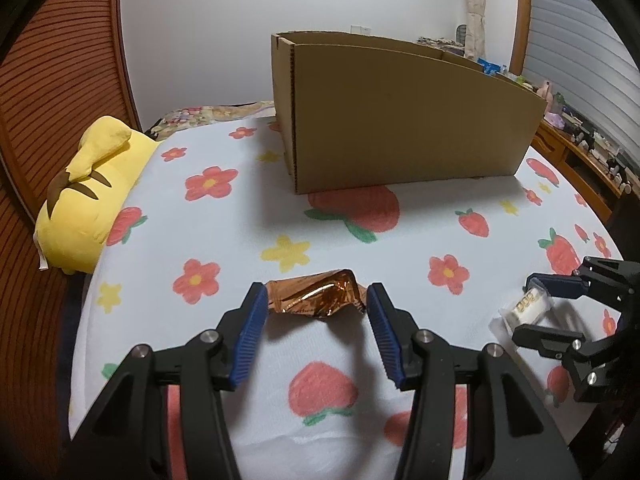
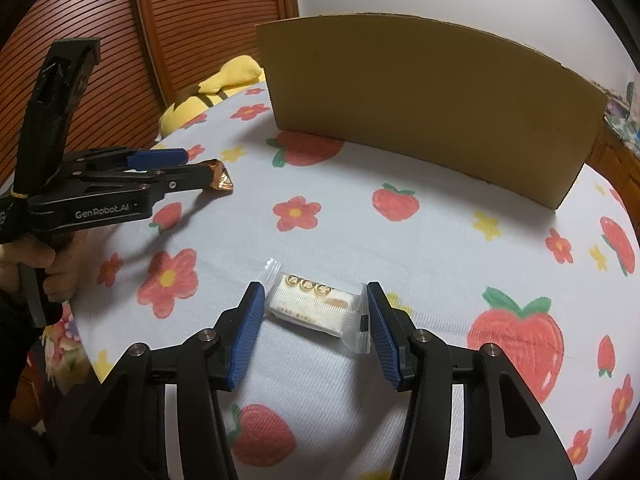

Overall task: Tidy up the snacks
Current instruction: 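Grasp the copper-foil snack with the left gripper while the right gripper grasps the white pastry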

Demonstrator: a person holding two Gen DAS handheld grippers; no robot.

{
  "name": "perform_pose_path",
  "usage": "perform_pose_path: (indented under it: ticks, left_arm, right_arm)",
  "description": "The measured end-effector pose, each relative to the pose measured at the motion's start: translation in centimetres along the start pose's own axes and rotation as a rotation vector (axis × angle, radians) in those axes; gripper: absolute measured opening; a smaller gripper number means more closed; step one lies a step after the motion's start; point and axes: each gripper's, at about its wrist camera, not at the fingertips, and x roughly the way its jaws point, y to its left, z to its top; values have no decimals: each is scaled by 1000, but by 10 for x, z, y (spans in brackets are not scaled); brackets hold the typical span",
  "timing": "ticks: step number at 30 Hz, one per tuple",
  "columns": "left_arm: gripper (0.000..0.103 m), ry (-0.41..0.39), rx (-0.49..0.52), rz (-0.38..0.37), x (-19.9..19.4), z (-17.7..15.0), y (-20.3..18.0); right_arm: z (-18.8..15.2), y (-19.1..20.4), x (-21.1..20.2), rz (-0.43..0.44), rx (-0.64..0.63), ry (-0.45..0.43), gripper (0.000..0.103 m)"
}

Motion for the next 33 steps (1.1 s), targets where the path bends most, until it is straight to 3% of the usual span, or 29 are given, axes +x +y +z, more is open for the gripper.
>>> perform_pose_path:
  ticks: [12,30,33]
  left_arm:
    - [52,-8,-66,-49,4,8,-1]
    - [51,53,6,12,20,2,-9]
    - [42,52,20,21,19,1,-10]
  right_arm:
    - [0,0,0,0,0,0,52]
    - [0,2,0,-2,-2,1,52]
    - [0,1,0,-2,-3,2,53]
